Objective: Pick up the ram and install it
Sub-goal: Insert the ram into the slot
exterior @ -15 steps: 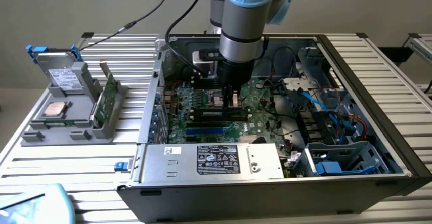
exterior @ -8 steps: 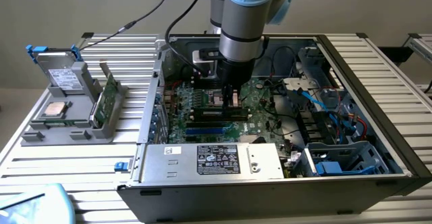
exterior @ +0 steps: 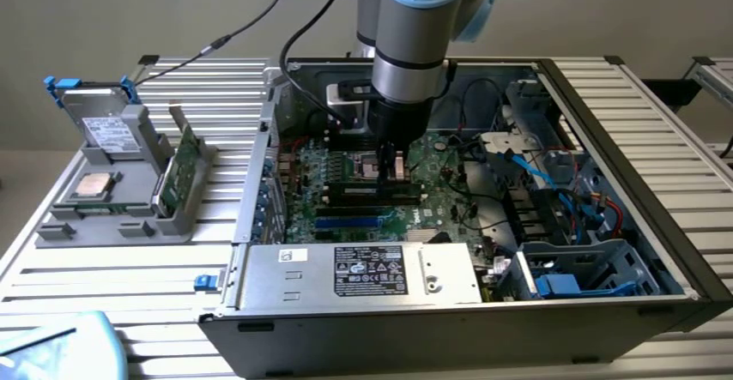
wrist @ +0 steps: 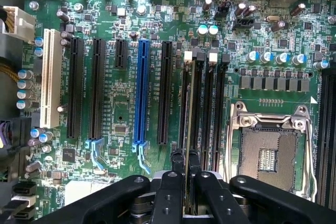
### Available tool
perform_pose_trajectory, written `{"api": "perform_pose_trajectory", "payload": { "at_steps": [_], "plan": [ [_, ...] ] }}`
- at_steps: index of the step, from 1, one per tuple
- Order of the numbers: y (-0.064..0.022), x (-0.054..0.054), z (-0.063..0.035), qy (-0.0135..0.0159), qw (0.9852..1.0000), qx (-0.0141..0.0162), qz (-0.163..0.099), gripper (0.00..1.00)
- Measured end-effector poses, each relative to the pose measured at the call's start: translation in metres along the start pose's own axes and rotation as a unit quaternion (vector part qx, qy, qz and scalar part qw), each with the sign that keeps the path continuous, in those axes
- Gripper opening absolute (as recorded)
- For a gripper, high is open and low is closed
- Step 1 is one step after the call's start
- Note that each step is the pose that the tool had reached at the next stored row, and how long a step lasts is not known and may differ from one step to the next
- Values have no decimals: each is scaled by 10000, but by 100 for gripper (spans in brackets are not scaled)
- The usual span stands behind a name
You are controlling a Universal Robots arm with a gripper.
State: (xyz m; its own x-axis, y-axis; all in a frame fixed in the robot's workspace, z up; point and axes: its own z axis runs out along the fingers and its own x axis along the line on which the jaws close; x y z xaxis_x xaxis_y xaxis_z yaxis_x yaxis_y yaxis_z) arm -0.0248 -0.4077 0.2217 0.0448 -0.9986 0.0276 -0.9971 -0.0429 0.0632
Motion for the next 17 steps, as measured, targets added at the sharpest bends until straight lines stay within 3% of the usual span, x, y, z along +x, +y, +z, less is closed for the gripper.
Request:
{"api": "perform_pose_trajectory", "payload": {
  "at_steps": [9, 17],
  "plan": [
    [9, -1, 0, 0, 10000, 18, 1, 14],
    [31, -2, 4, 3, 10000, 79, 2, 14]
  ]
}}
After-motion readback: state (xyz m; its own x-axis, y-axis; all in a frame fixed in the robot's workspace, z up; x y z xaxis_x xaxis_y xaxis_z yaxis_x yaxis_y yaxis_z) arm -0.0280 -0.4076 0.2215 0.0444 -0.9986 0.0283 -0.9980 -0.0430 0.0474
